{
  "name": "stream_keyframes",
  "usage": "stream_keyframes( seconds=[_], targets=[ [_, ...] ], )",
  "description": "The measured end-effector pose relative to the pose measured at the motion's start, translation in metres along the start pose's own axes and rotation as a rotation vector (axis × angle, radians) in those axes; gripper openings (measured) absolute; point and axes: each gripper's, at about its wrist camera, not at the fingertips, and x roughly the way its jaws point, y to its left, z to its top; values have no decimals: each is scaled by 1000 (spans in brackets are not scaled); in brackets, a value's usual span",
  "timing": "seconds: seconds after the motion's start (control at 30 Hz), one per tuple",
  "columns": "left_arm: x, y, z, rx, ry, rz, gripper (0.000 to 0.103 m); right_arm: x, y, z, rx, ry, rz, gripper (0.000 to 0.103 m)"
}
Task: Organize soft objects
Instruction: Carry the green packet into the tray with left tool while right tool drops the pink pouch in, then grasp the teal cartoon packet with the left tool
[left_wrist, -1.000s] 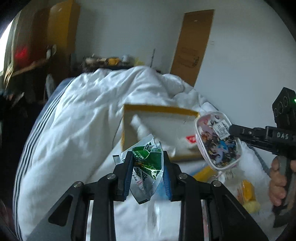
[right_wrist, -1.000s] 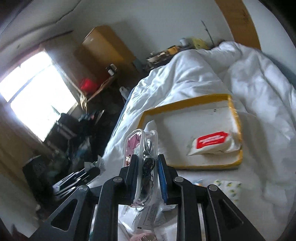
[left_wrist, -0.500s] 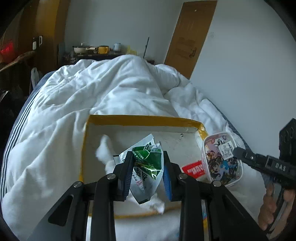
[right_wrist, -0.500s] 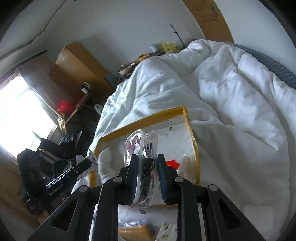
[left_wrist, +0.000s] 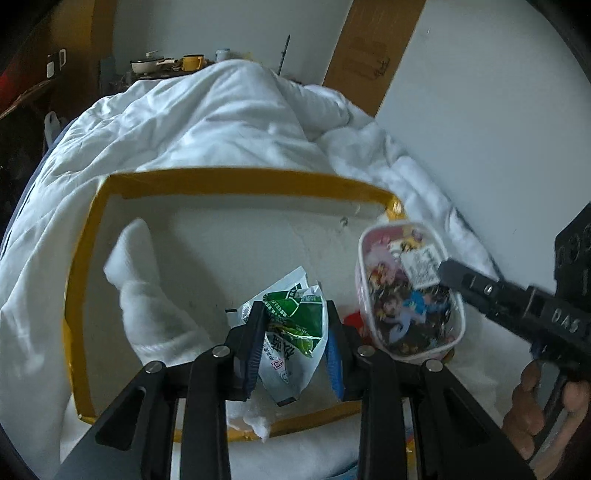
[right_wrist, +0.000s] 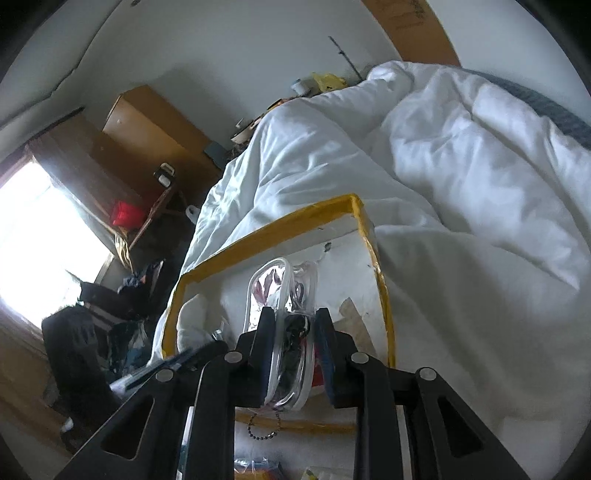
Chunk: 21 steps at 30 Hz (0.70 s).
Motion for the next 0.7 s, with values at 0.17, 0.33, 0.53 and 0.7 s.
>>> stream_keyframes(
  seconds=[0.17,0.33,0.53,0.7],
  targets=[
    [3,0,-7,4,32,-16,71,0,-1,-3,1,10,-13,30],
    [-21,6,-7,-13,-15,-77,81,-27,7,-7,26,-37,15,59],
    [-99,19,-13,-51,-76,-167,85,-93,48,-53,-99,-3,67,66],
    [-173,24,-76,-37,-141,-198,90,-150,72,-141,-244,11,40,70]
  ],
)
